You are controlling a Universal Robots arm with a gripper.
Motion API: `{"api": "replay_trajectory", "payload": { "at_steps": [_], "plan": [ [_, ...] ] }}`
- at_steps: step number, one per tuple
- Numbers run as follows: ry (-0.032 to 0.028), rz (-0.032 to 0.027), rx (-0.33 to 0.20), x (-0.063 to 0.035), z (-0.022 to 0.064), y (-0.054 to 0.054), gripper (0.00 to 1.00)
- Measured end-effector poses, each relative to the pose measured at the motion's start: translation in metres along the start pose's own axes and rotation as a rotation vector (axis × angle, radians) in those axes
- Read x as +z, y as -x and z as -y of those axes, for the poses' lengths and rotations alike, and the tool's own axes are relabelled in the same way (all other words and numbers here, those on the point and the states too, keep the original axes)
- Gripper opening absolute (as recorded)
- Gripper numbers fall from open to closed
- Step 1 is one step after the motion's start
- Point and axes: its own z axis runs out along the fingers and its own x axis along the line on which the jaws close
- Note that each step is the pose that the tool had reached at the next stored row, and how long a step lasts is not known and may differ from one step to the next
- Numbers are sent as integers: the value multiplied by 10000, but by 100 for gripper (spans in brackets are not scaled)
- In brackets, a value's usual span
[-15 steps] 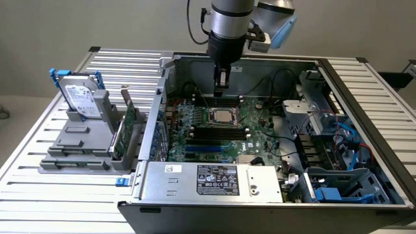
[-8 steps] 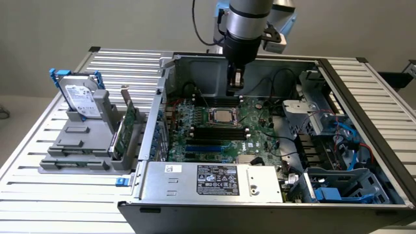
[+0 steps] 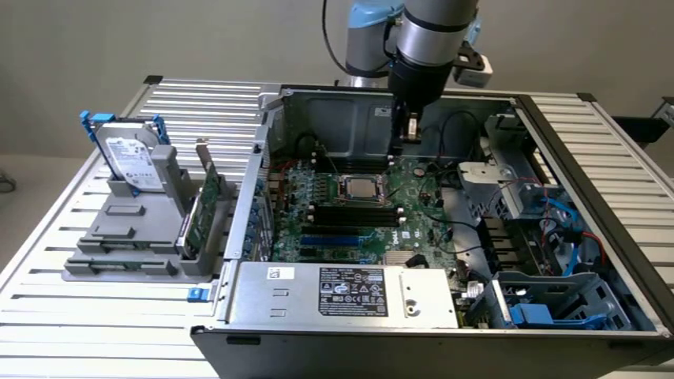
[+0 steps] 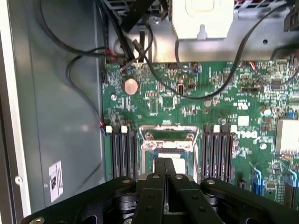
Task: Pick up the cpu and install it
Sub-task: 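Close the cpu cover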
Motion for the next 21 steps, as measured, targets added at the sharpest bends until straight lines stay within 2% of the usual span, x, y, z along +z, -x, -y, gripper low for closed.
{"api": "replay_trajectory", "payload": {
  "at_steps": [5,10,13,15,18,20,21],
  "plan": [
    [-3,-1,-32,4,-223,-4,11],
    [-3,1,-34,78,-440,-1,11],
    [-15,3,-36,129,-499,3,11],
    [-101,4,-33,153,-507,6,11],
    [-305,11,-36,176,-508,11,11],
    [-386,15,-63,197,-509,15,11],
    [-408,18,-82,210,-509,16,11]
  ]
}}
